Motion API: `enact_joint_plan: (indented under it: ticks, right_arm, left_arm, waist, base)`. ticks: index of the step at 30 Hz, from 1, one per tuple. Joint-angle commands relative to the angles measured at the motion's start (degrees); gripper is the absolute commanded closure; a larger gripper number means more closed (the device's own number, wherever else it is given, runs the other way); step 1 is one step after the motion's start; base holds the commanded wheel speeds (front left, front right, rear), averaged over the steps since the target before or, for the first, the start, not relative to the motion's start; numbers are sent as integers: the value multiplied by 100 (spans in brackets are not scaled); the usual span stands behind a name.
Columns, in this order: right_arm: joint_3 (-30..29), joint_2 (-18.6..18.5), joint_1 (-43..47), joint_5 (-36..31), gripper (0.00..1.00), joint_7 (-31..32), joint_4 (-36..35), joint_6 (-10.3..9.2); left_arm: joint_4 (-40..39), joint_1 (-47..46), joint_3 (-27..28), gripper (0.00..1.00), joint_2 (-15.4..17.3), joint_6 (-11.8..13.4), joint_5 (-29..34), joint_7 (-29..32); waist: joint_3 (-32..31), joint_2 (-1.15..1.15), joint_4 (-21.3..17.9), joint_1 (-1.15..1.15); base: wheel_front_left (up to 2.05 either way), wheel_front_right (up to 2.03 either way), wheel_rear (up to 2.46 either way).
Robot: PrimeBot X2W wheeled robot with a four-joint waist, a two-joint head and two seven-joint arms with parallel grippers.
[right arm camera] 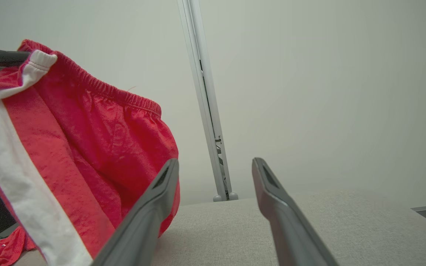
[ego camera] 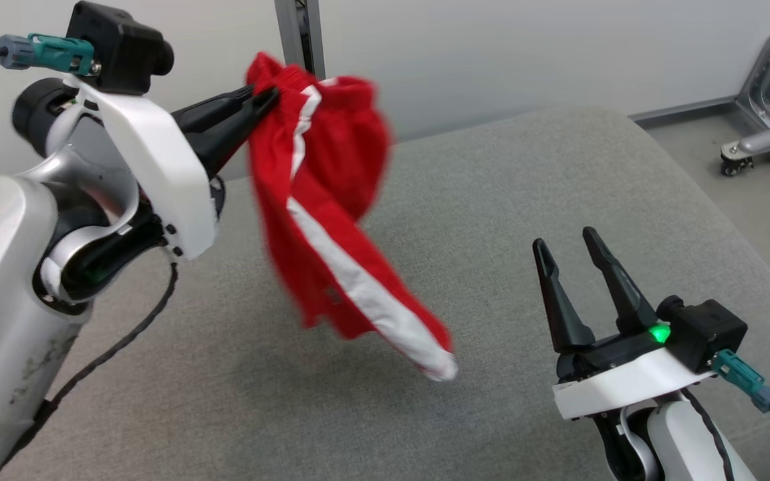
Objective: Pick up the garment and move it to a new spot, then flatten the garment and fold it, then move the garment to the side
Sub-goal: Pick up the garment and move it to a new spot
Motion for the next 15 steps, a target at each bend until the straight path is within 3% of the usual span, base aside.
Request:
enact_joint_plan:
  ticks: [1,7,15]
  right_arm:
    - [-39,-25,30,-46,0,-26,-13,13]
    - [-168,-27,-35,-134,0,-27,-26,13]
    - [-173,-29,-119,-237,0,-26,11,13]
  left_arm:
    - [12,94,57,100,11,68,-13,-93]
    - [347,1027,246,100,-73,263,-104,-888]
    - [2109,2330,665,100,41,234,-260,-2193]
  waist:
    - [115,0,-71,0]
    - [417,0,-123,0]
    - [611,0,-44,0]
  base:
    - [0,0,0]
    - [0,0,0]
    - [0,0,0]
